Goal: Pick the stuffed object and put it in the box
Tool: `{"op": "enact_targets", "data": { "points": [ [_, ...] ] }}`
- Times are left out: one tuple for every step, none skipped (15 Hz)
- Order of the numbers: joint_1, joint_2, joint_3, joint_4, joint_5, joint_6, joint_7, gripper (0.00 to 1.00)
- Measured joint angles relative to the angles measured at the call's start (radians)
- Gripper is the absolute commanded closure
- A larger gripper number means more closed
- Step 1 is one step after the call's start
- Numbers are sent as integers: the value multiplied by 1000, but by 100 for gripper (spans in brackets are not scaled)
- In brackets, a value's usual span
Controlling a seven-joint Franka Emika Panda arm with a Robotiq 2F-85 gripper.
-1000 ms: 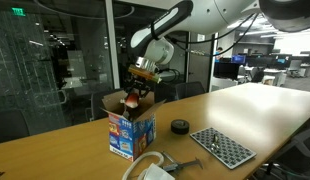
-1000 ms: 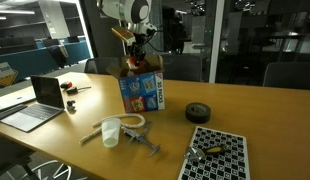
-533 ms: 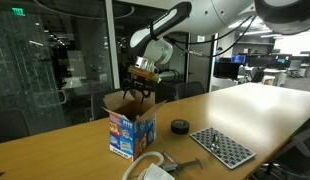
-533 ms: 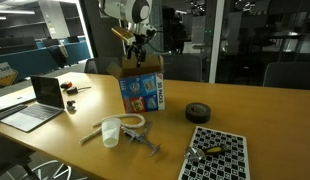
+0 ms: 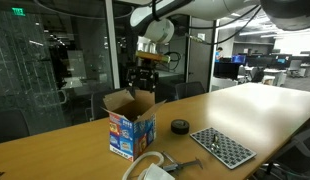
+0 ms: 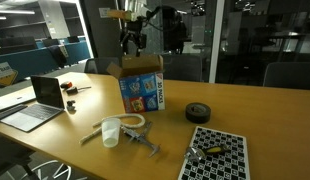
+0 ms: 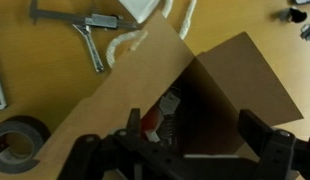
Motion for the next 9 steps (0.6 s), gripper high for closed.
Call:
{"op": "enact_targets", "data": {
  "points": [
    [0, -25, -4, 9, -31, -55, -26, 0],
    [0, -64, -3, -12, -61, -81, -48, 0],
    [0, -105, -6, -41, -91, -96, -73, 0],
    [0, -142, -9, -56, -120, -114, -98, 0],
    [0, -186, -14, -81, -145, -123, -120, 0],
    [-1, -230, -19, -113, -165, -125, -140, 0],
    [-3, -277, -24, -152, -180, -124, -155, 0],
    [-8, -327, -28, -199, -190, -124, -167, 0],
    [-14, -377, -32, -248, -198, -124, -174, 0]
  ]
}}
